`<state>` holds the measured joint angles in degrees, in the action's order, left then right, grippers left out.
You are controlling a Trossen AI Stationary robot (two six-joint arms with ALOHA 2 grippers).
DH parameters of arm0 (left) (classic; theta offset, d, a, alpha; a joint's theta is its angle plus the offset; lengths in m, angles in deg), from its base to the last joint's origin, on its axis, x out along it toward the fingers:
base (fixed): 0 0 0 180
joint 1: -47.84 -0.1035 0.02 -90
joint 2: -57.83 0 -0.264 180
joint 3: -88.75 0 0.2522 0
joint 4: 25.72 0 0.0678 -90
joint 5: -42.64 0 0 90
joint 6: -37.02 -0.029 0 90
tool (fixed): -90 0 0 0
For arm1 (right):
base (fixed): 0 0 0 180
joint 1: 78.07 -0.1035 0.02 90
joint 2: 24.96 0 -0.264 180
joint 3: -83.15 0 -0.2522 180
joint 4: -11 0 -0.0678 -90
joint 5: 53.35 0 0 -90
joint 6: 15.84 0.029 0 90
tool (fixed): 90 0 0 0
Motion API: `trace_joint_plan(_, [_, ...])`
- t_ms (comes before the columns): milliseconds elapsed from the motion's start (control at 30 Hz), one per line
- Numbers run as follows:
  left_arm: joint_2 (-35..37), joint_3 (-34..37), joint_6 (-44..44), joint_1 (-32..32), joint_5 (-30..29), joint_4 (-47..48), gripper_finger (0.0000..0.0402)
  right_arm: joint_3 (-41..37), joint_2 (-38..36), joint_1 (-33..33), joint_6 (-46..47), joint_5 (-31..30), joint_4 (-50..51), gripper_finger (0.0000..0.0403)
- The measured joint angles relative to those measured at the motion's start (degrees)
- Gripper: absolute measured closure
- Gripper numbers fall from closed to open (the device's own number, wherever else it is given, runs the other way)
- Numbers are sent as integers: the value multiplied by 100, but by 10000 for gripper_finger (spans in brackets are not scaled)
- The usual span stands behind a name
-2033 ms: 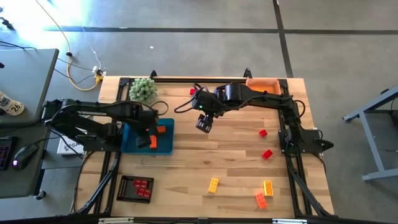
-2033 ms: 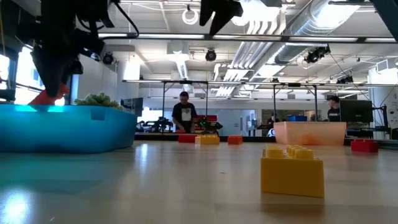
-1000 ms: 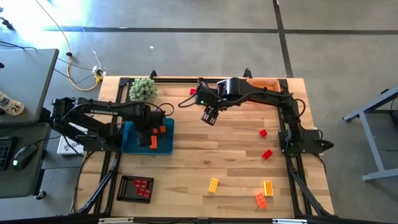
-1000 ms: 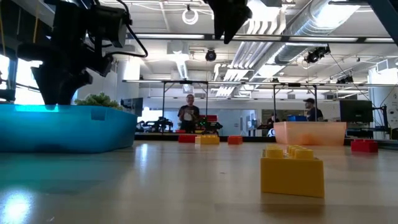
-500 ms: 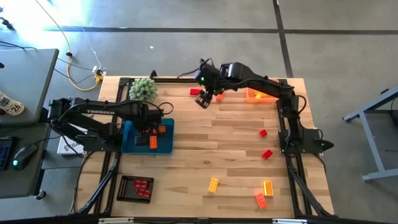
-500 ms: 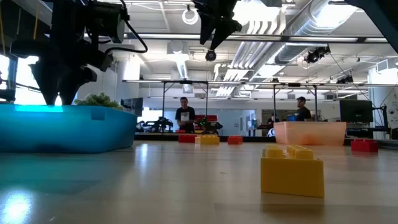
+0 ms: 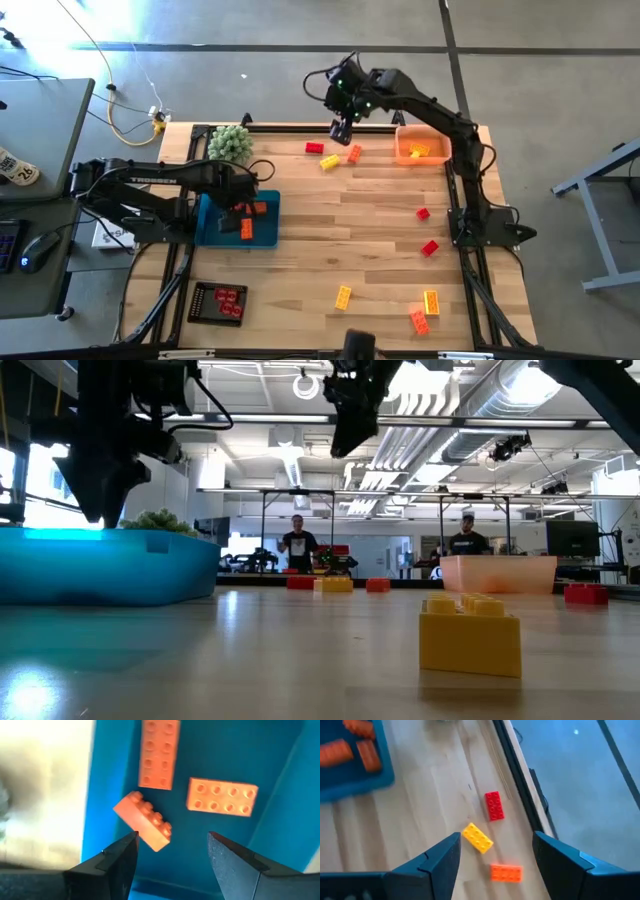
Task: Sort & place blocks by color
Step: Put the yellow game piece into the orange bin
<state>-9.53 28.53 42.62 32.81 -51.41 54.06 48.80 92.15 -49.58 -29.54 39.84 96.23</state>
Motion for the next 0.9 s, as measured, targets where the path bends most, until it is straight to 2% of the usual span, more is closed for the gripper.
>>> trace_joint_plan(100, [39, -2, 349, -13, -160, 1, 178, 0, 200, 236, -756, 339, -32, 169])
trace_joint_plan(233, [62, -4, 751, -145, -36, 4, 178, 0, 540, 407, -1582, 727, -29, 169])
trace_joint_plan(400, [62, -4, 1288, -379, 124, 7, 178, -2, 1042, 492, -2384, 794, 1, 169])
trace_joint_plan(667, [62, -4, 1723, -575, 212, 12, 178, -4, 1747, 410, -3152, 589, 160, 169])
trace_joint_plan(900, [62, -4, 1782, -601, 212, 11, 178, -4, 2156, 398, -3182, 540, 165, 169])
